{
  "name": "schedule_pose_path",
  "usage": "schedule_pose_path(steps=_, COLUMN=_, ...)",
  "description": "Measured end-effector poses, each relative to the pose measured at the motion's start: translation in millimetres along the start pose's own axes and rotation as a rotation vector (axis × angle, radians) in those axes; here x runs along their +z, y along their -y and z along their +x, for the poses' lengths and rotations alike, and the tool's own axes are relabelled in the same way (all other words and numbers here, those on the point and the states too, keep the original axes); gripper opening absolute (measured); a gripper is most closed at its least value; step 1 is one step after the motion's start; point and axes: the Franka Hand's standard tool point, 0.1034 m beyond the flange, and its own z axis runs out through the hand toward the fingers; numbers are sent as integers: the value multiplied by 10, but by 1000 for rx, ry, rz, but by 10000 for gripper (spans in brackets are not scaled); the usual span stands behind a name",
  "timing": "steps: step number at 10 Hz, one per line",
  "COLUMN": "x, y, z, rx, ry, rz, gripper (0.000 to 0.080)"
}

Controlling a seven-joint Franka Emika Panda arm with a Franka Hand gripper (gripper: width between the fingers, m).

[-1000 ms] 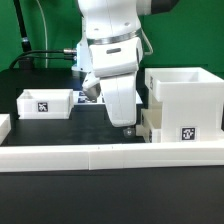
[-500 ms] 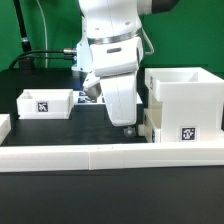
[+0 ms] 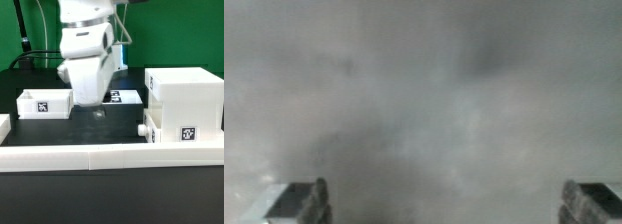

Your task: Assemble drawer

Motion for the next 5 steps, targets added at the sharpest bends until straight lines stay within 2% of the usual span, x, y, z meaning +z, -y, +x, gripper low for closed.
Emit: schedule_pose_path(steps=5, x=-242, y=258, z=-427, rx=55, ry=21, rz=-15, gripper=649)
